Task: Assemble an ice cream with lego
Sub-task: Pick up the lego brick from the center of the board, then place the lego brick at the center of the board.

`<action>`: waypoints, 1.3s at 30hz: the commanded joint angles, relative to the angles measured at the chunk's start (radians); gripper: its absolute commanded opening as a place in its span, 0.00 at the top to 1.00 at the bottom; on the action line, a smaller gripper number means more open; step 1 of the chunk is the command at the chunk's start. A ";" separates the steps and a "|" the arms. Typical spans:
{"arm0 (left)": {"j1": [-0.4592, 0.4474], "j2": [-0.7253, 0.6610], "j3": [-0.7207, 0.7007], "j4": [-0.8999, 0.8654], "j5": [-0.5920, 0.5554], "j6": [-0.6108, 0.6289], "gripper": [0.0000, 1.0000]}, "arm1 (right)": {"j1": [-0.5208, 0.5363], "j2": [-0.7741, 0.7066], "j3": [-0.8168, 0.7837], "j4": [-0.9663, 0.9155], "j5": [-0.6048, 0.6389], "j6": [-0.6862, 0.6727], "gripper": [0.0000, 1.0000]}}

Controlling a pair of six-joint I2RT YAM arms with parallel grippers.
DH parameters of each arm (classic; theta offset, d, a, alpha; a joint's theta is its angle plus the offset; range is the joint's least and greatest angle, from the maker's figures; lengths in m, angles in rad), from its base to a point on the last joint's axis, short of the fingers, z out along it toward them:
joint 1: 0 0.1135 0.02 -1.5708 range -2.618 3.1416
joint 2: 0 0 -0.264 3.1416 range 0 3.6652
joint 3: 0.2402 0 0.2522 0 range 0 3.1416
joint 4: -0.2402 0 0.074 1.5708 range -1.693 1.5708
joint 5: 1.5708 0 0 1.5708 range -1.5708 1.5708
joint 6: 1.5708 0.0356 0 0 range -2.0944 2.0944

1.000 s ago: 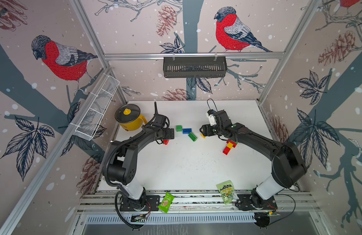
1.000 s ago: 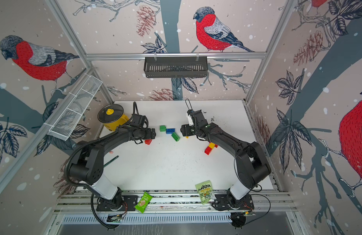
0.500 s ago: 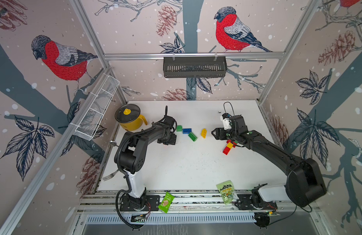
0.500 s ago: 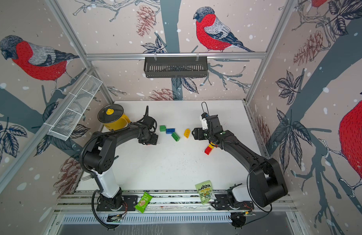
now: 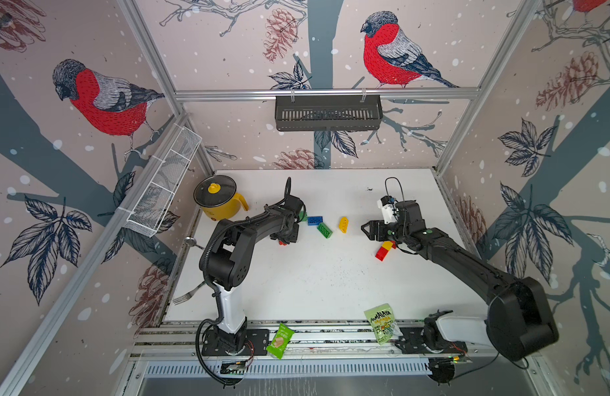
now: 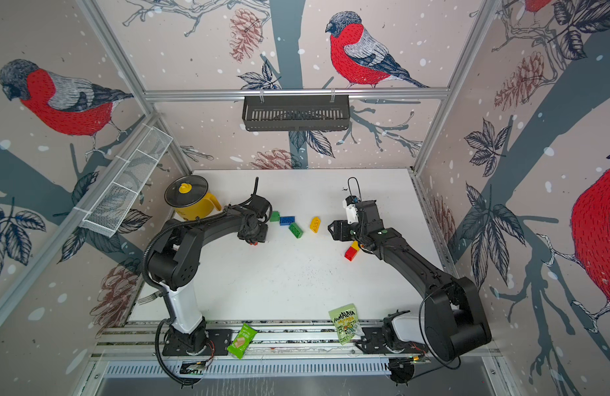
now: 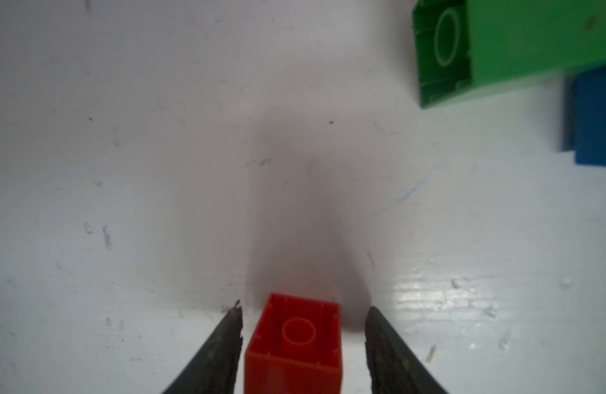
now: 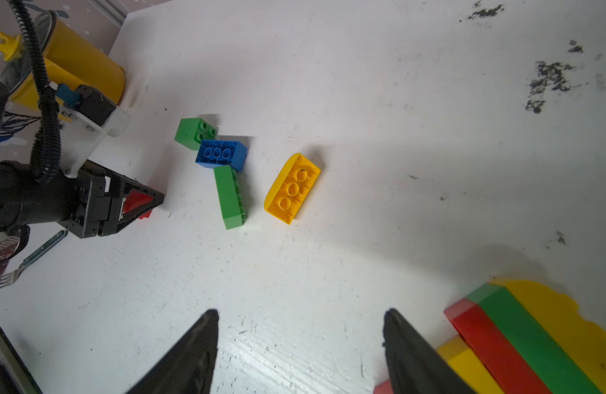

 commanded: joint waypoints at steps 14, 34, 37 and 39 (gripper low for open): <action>-0.038 0.047 0.139 -0.310 0.246 0.017 0.71 | -0.047 -0.093 -0.054 0.016 -0.041 -0.015 0.24; -0.256 -0.023 0.033 -0.082 0.168 -0.076 0.51 | -0.054 -0.161 -0.105 0.015 -0.029 -0.005 0.23; -0.266 -0.049 -0.033 -0.015 0.143 -0.072 0.44 | -0.054 -0.172 -0.111 0.015 -0.026 -0.003 0.22; -0.278 -0.055 -0.057 0.004 0.112 -0.065 0.36 | -0.054 -0.176 -0.111 0.006 -0.022 -0.002 0.22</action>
